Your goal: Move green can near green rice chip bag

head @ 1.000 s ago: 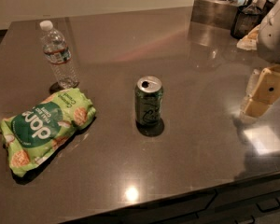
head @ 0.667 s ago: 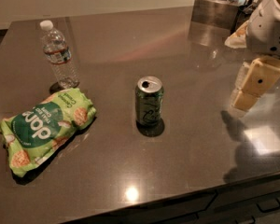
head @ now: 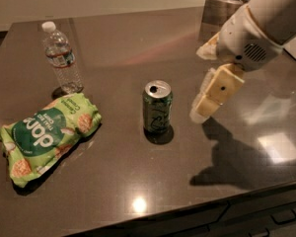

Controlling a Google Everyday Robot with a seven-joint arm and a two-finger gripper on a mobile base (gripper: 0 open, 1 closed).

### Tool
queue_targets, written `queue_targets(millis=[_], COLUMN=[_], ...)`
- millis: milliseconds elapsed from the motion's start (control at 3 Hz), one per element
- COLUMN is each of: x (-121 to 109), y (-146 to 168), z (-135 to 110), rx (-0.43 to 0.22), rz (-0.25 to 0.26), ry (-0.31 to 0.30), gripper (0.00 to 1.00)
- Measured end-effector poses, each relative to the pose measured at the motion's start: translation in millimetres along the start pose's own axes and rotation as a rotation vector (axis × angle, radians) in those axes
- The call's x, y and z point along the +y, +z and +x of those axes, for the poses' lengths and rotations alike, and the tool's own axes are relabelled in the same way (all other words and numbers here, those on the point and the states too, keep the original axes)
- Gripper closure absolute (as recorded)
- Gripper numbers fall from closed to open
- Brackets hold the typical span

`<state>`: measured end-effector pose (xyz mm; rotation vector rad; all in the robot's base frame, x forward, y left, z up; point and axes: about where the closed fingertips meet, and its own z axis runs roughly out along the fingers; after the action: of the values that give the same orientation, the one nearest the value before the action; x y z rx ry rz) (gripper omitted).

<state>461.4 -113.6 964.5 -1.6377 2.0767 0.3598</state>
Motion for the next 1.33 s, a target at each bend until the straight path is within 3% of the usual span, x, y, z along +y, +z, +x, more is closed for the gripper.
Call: queue_targets(millis=[333,1333], x=[3.2,11.2], y=[32.3,77.3], z=[-19.0,-38.6], rx=[-0.081,-0.169], rz=[0.007,0.003], ry=[0.006,-0.035], gripper=[0.00,0.00])
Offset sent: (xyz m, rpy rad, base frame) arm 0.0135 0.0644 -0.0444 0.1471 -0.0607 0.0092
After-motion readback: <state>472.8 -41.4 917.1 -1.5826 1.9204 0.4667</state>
